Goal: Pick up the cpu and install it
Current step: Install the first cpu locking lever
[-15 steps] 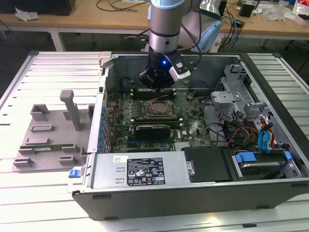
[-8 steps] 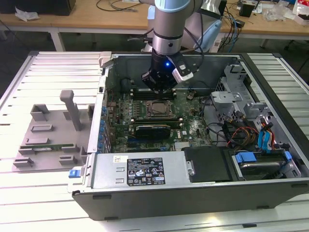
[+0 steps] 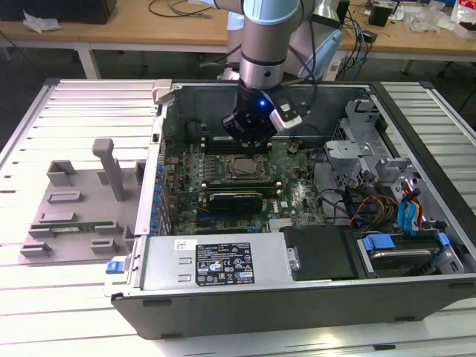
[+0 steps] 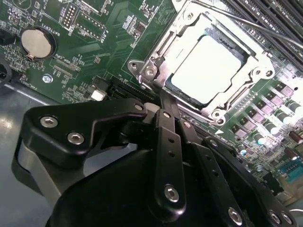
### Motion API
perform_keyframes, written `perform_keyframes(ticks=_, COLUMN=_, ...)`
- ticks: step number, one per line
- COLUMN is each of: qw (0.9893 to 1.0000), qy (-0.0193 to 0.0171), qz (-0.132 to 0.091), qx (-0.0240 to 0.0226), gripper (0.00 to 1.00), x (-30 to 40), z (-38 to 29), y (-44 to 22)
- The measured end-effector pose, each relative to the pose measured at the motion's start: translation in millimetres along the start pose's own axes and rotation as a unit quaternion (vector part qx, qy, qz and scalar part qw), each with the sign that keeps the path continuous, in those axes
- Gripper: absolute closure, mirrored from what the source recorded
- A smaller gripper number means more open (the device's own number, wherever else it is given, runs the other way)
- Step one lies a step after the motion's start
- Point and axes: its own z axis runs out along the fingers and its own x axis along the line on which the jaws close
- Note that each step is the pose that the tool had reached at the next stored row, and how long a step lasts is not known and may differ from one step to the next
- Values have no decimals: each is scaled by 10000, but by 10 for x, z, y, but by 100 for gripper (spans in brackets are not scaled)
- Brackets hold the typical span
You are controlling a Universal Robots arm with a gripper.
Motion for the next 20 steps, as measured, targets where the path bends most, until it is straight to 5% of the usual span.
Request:
perform_keyframes(ticks=10, qw=10000, qy=2, qz=-26, qx=6, gripper=89, x=-40, z=20, y=6)
perform_keyframes(ticks=13, qw=10000, qy=2, qz=-26, qx=14, gripper=89, x=-39, z=-25, y=6)
perform_keyframes(ticks=20, qw=10000, qy=6, qz=-25, qx=80, gripper=89, x=-28, z=-63, y=-113)
